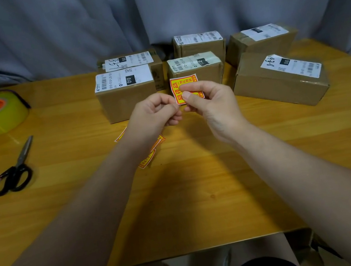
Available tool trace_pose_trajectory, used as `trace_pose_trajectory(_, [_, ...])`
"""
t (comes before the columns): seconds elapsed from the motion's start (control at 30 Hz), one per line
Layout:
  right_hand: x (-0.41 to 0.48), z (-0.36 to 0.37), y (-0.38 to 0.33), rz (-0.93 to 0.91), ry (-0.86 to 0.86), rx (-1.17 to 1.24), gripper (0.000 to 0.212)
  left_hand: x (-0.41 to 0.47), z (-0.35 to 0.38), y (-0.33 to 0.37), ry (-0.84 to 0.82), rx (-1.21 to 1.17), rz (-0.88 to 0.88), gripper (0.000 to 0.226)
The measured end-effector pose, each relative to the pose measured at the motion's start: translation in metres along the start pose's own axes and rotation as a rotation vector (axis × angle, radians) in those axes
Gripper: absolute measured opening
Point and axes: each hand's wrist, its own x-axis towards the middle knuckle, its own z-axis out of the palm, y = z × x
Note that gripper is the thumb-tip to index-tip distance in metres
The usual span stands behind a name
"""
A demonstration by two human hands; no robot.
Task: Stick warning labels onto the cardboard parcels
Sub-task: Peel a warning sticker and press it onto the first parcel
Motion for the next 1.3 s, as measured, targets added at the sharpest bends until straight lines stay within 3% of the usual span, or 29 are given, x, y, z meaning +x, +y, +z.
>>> trace_pose_trajectory(0.2, [0.0,-0.001,0.006,0.027,-0.032,-0.041,0.011,-0.001,0.001,-0.002,0.015,-0.027,0.024,0.014])
trace_pose_trajectory(0.37, [0.002,-0.006,0.014,-0.133,0.042,-0.414,0.01,0.0,0.001,-0.003,0.013,-0.016,0.042,0.011])
trace_pose_trajectory(0.53, [-0.001,-0.01,0.01,-0.069,-0.071,-0.262,0.008,0.003,0.002,-0.009,0.043,0.035,0.024,0.012])
trace_pose_trajectory(0.7, [0.0,-0.012,0.012,-0.112,-0.114,-0.28,0.007,0.004,0.004,-0.012,0.056,0.058,0.02,0.016])
trace_pose_trajectory(1.3, [-0.002,0.001,0.013,-0.283,-0.068,-0.679,0.005,0.004,0.003,-0.014,0.061,0.246,0.068,0.015])
